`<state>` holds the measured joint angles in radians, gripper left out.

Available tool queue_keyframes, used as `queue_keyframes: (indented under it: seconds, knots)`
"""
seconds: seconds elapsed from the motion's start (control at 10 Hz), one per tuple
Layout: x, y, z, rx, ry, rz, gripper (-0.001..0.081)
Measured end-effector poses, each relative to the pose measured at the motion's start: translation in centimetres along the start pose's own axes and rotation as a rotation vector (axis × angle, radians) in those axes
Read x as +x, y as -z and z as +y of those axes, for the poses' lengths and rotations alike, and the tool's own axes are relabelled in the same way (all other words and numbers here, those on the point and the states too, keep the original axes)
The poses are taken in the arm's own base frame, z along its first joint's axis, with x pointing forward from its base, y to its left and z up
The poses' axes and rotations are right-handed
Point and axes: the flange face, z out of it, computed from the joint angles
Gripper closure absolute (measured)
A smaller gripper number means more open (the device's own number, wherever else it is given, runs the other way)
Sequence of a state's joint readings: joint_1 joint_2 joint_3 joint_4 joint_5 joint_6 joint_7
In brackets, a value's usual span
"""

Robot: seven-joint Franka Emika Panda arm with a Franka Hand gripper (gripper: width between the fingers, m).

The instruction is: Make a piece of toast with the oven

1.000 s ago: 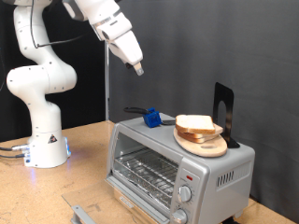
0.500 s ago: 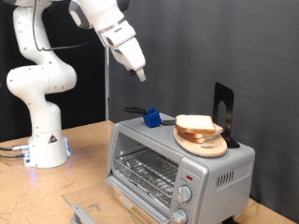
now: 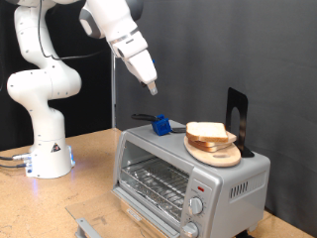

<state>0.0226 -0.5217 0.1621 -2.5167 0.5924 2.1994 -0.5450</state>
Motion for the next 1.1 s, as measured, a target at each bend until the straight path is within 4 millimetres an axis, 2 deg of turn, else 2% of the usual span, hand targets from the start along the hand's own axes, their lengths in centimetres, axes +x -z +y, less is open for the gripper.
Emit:
queue_keyframes:
  seconds: [0.4, 1.1]
  knots:
    - [0.2, -2.7, 0.0, -0.008, 0.002, -0.02, 0.0124]
    - [-1.0, -7.8, 0.3, -0.044, 0.005, -0.02, 0.0124]
